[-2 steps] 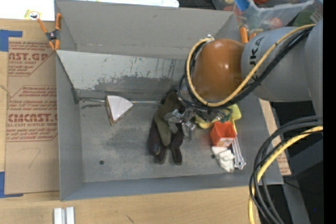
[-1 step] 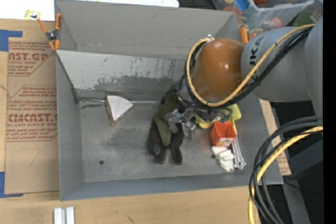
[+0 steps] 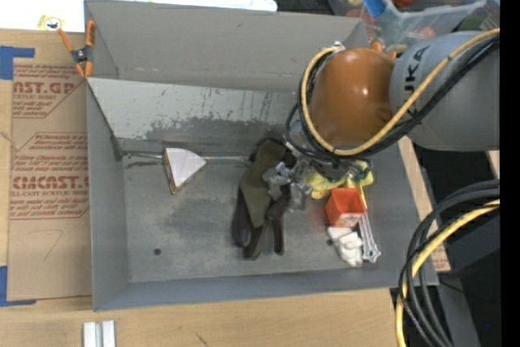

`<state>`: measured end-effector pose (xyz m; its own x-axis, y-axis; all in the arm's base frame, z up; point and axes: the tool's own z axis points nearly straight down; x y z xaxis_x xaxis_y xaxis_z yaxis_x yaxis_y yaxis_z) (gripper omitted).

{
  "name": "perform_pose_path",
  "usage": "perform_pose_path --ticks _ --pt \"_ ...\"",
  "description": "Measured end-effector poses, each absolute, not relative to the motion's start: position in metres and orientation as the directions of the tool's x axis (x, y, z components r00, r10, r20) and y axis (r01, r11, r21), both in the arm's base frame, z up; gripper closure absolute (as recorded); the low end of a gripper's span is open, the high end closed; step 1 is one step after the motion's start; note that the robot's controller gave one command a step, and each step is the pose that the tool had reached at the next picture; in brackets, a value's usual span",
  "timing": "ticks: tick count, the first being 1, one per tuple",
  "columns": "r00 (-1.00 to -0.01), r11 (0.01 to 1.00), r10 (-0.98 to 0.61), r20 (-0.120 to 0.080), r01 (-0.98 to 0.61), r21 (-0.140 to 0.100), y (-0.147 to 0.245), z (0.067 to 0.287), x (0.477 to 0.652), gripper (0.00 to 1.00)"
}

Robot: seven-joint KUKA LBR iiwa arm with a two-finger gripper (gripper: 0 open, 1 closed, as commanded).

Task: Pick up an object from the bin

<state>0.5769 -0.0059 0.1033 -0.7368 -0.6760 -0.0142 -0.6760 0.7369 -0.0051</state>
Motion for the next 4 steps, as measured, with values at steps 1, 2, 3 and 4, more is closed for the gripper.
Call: perform_pose_path --ticks 1,2,3,4 --pt "-0.742 0.743 -0.670 -0.014 -0.670 -0.002 -0.006 0.101 0.576 1.00" --pt "-0.775 0.775 -0.632 -0.019 -0.632 -0.004 -0.004 0.140 0.572 1.00" --pt "-0.760 0.760 -0.650 -0.015 -0.650 -0.001 -0.012 0.138 0.568 1.00" --pt "-0.800 0.800 -0.600 -0.017 -0.600 0.000 -0.002 0.223 0.568 1.00"
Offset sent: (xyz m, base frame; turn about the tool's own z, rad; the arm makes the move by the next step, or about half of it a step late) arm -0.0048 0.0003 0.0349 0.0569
